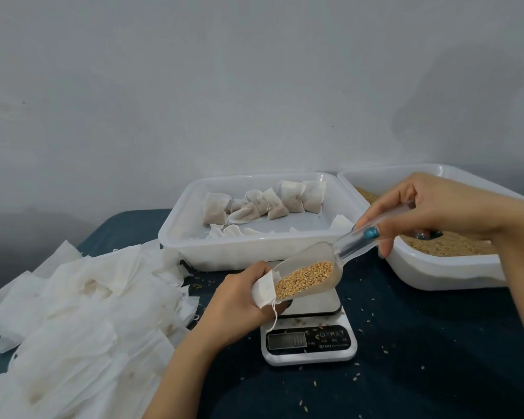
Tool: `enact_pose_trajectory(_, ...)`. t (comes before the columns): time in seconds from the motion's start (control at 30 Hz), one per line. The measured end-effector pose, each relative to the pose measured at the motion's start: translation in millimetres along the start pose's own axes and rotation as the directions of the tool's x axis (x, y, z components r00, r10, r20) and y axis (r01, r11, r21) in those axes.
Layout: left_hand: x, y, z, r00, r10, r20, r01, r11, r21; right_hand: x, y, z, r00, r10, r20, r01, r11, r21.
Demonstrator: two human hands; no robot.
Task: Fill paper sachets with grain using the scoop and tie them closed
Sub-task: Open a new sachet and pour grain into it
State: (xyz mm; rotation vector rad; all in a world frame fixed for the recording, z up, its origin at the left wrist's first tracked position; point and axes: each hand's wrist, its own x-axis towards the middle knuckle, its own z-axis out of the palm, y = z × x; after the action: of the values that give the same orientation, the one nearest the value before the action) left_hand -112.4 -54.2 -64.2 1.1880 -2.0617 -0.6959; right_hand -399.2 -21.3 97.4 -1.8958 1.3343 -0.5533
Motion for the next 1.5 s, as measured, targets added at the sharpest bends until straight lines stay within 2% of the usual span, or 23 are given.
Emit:
enact_pose_trajectory(0.27,-1.7,6.9,-1.2,0.999,-0.005,0.033,0.009,0.990,-0.143,6.1,-28.5,-6.4,0.999,0.022,0.040,-0.020,0.998,-0.062)
enact_pose_trajectory(0.53,-3.2,11.0,-3.4,0.999,0.021,0.030,-0.013,0.969,-0.248,5.1,-30.1,-8.4,0.999,0.048,0.007,-0.048,0.997,-0.056)
enact_pose_trajectory(0.97,-2.5,11.3,-3.1,1.000,0.024,-0.010,-0.025,0.960,-0.279,2.0,-24.9,-10.3,0.999,0.032,-0.025,-0.033,0.999,-0.043)
enact_pose_trajectory(1.2,-0.5,8.3,-5.0,0.992,0.004,-0.124,-0.038,0.962,-0.271,-5.9,18.3,12.7,0.995,0.017,-0.098,-0.001,0.987,0.161)
enact_pose_trajectory(1.37,1.5,5.2,-8.6,0.981,-0.006,-0.192,-0.056,0.948,-0.314,-10.4,49.1,37.2,0.984,-0.038,-0.174,0.098,0.932,0.350)
enact_pose_trajectory(1.5,1.2,3.6,-10.0,0.970,-0.010,-0.241,-0.061,0.957,-0.285,-11.1,67.2,59.7,0.974,-0.007,-0.226,0.119,0.867,0.484)
